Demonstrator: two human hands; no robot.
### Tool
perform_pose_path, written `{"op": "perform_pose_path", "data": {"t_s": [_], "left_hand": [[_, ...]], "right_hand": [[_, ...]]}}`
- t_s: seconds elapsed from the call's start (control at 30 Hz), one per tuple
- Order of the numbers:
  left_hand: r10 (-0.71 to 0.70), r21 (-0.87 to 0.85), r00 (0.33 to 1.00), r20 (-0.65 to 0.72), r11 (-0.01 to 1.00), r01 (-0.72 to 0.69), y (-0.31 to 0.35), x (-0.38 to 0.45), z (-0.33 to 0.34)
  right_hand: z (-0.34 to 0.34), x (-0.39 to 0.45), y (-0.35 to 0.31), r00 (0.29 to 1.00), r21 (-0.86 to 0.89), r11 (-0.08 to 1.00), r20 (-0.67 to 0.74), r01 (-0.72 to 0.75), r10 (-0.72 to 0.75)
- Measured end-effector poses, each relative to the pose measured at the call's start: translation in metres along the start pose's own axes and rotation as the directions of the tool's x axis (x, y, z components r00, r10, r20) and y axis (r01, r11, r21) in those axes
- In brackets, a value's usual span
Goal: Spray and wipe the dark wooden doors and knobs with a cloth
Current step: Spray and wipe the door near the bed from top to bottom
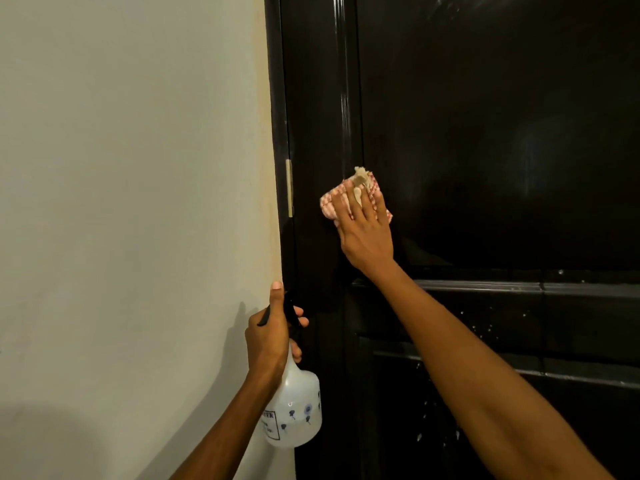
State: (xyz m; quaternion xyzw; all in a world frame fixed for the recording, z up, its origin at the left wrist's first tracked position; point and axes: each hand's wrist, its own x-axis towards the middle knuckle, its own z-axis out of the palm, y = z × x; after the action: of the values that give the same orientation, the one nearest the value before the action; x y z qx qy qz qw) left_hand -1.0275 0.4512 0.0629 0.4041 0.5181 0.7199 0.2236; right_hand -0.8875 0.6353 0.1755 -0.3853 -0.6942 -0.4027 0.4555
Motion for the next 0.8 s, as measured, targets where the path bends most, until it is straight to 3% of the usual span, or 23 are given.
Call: {"op": "perform_pose_path", "data": {"t_s": [0.13, 0.3, 0.57, 0.8], "left_hand": [[0.008, 0.013, 1.000, -0.005, 1.000, -0.008, -0.006, 0.006, -0.006], [-0.020, 0.019, 1.000, 0.012, 1.000, 0.020, -0.012, 0.003, -0.003], [-0.023, 0.044, 0.999, -0.044, 0.999, 0.025, -0.013, -0.010, 0.002], [-0.051, 0.053, 0.995, -0.085, 0.997, 0.056, -0.034, -0.024, -0.028]], "right_hand": [[0.022, -0.079, -0.014, 0.999, 0.071, 0.997, 0.019, 0.039, -0.040], [0.029, -0.173, -0.011, 0.979, 0.087, 0.990, 0.160, 0.109, -0.122], [0.020, -0.160, 0.000, 0.964, 0.050, 0.987, 0.211, 0.153, -0.160], [0.038, -0.096, -0.058, 0.953, 0.097, 0.966, 0.167, 0.241, -0.254]]}}
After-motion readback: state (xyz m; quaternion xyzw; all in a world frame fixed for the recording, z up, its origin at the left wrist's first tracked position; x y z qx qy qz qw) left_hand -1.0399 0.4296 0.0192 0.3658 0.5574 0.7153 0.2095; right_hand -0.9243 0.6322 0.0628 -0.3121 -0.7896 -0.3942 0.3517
